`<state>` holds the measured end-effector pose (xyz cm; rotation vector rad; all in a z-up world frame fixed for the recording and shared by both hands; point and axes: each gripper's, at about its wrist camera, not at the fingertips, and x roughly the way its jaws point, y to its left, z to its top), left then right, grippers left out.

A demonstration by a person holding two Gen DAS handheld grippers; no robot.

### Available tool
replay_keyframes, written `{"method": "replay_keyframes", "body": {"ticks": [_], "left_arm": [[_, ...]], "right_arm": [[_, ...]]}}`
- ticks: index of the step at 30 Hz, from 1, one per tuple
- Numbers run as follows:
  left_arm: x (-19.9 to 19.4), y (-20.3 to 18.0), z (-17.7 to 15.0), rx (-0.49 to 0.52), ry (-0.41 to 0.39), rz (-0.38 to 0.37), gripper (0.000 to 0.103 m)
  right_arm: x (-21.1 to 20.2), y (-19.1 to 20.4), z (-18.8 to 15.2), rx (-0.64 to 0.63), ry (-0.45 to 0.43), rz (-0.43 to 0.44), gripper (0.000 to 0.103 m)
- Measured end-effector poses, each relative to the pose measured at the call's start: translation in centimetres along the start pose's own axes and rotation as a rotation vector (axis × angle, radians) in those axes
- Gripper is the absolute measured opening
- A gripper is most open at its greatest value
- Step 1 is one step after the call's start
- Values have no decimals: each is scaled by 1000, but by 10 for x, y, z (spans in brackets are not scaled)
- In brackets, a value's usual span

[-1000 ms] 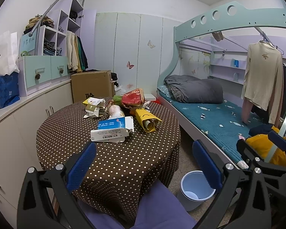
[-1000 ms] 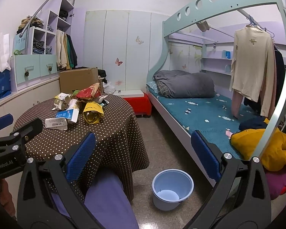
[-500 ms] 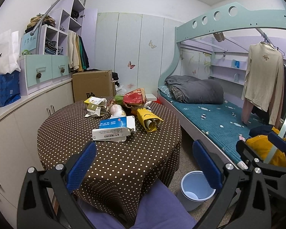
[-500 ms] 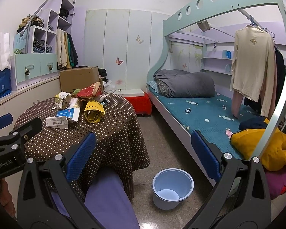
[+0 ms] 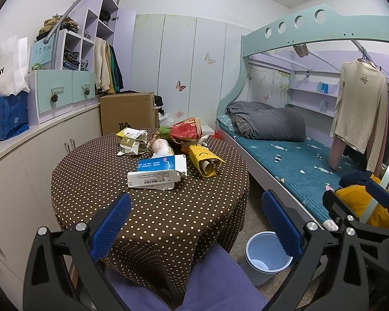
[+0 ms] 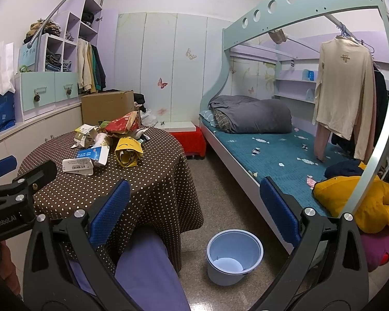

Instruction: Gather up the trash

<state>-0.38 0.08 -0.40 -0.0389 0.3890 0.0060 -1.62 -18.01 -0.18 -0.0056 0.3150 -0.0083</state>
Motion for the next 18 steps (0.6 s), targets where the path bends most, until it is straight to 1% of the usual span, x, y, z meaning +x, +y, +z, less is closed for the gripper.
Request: {"method": "replay_keyframes", "body": {"ticks": [18], "left_arm": [[2,6,-1,-10,5,7,99]], "right_arm": [[5,2,2,-1,25,-1,97]]}}
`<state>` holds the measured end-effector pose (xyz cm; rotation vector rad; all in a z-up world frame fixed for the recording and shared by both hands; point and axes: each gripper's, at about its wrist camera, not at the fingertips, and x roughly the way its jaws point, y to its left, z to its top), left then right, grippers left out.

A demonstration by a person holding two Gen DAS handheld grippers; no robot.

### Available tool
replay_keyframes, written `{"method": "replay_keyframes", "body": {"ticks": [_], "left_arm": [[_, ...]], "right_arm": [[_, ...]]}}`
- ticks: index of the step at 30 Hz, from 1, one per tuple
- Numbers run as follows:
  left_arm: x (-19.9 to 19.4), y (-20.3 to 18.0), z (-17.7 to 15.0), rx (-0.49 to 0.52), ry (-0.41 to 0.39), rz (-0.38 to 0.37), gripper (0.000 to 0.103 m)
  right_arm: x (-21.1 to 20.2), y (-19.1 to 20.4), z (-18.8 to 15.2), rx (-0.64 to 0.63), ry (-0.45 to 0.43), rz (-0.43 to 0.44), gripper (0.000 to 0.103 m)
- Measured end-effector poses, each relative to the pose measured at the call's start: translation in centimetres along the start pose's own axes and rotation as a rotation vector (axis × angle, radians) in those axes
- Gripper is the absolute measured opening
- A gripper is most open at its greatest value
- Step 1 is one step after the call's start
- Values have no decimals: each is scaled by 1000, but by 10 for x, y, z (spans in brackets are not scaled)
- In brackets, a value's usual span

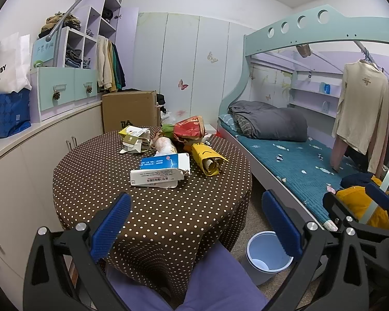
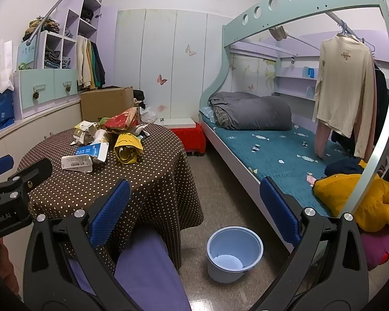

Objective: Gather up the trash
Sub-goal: 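Grasp the blue-white medicine box with the left gripper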

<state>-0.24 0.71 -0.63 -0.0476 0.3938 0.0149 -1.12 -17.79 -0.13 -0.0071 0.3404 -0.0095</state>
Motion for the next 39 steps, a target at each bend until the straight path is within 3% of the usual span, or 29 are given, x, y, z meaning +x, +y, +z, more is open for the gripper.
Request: {"method": "replay_keyframes", "body": {"ticks": [14,27,39], "left_arm": [[23,15,17,-38,48,35,99],[70,43,51,-83,128,104,99],[152,66,59,-106,313,108,99]], "right_arm": [[20,9,17,-10,59,10,97],[79,38,47,-29,163,85,97],[155,62,58,-31,293,119,97]]}}
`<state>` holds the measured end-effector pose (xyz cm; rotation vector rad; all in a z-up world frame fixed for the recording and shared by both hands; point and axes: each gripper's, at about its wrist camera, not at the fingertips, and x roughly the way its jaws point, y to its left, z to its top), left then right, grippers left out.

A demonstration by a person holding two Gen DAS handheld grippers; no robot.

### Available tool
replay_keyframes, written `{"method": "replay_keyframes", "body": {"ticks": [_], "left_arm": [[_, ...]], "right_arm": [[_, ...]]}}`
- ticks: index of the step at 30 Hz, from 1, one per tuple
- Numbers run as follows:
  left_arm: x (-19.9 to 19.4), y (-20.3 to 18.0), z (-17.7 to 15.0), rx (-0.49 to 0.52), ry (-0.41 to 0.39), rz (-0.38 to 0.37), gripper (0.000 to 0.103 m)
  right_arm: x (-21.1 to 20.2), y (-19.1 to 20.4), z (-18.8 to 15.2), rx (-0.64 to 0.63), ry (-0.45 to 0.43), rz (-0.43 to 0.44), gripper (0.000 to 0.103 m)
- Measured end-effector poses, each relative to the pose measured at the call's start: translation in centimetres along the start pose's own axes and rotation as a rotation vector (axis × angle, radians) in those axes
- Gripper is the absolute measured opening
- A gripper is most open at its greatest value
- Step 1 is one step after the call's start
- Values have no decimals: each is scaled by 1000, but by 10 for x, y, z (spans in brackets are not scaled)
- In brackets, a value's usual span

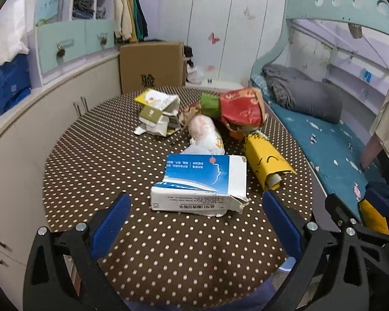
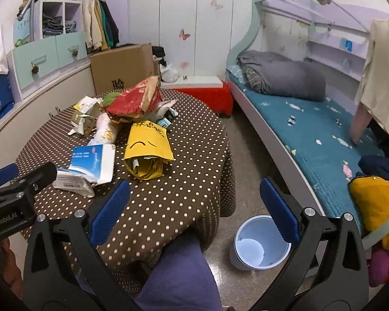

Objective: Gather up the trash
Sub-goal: 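Grasp the blue-white medicine box with the left gripper, then grasp the yellow paper bag with the right gripper while the left gripper holds the box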

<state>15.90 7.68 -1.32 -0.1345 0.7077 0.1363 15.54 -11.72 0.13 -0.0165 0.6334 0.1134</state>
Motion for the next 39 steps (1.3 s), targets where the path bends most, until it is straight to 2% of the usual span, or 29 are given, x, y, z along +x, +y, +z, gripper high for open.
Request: {"method": "replay_keyframes", "body": {"ticks": [5,10,23,24,27,28,29,31,32,33,39], "left_arm": [[37,-1,-2,13,103,-15,99],[62,-1,-6,13,172,-41,99],[86,-2,4,39,133,-57,99],[87,-2,6,42,131,-66,95],[81,-3,5,59,133,-138,60],[79,-4,4,62,136,-147,51],[78,-3,3,67,137,-143,46],[75,-2,1,76,140,-164,21],[73,0,1,71,147,-193,15],[71,1,0,66,150,-209,4],[51,7,-3,102,109,-167,2]], "right_arm": [[23,-1,4,13,51,-3,97],[37,-1,4,17,86,-4,97],[55,2,1,20,137,-4,97],[55,3,1,18,139,-4,97],[56,2,1,19,143,-4,97],[58,1,2,21,145,-5,97],[58,1,1,23,146,-5,97],[59,0,1,28,153,-3,97],[58,0,0,28,155,0,97],[59,-1,-1,28,156,3,97],[59,-1,-2,34,160,11,97]]}}
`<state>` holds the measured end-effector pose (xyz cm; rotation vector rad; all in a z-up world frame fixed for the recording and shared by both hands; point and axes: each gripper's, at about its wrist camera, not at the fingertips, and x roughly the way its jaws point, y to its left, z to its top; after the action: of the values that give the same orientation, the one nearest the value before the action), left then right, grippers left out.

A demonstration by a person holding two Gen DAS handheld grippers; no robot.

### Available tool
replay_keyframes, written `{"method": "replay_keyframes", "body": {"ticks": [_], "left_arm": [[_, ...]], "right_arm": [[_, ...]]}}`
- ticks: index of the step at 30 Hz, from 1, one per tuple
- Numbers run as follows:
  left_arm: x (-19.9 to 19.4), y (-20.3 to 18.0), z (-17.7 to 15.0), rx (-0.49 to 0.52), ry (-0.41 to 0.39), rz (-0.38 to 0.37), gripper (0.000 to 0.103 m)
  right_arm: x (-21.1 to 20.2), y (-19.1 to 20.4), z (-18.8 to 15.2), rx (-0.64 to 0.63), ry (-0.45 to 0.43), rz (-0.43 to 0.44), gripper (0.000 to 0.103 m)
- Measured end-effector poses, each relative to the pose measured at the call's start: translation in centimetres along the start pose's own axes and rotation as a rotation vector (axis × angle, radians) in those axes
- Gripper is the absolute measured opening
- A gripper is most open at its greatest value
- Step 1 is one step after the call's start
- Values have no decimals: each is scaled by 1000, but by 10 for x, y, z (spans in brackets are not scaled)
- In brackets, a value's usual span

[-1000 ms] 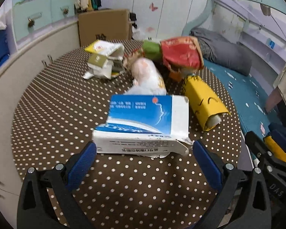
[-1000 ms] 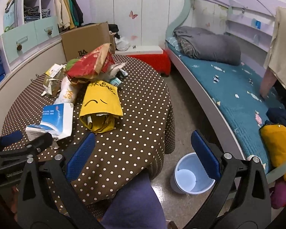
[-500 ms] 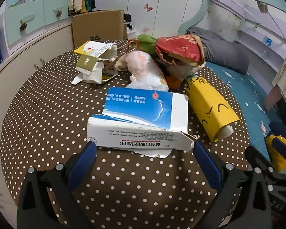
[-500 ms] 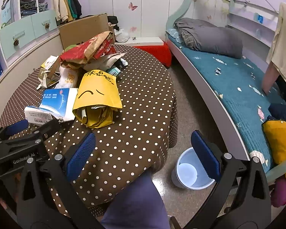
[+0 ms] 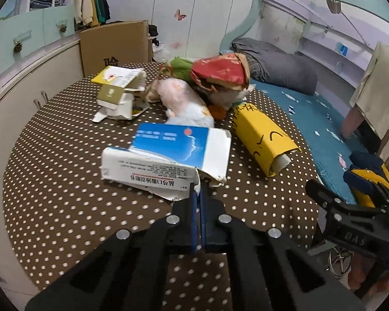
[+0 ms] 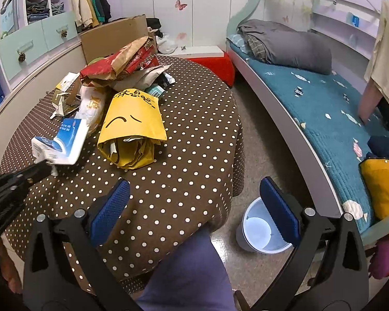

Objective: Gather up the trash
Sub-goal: 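Grasp the yellow paper bag with the right gripper while the left gripper holds the box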

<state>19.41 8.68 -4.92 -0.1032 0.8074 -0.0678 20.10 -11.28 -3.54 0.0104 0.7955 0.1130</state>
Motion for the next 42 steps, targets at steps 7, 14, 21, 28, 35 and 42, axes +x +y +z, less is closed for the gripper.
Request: {"method": "replay_keyframes", "body": {"ticks": [7,14,21,28,35,42], "left_arm": [[-24,30,-14,-48,16,71,32],[-34,28,-8,-83,-28,-70,90],[2,17,4,-121,32,8,94],[14,26,2,-113,46,70,23],[-12,35,4,-94,-24,102,19],[-31,49,13,-106,-82,150,17]], "right_arm": [[1,-1,-2,-1,7,12,97],[2,3,-4,-11,12,21,97],[3,-3,-4,8,15,10,97],[3,-9,-1,8,11,-3,97],[-4,10,16,-52,-49,47,97],[9,41,38,-114,-60,133,97]]}}
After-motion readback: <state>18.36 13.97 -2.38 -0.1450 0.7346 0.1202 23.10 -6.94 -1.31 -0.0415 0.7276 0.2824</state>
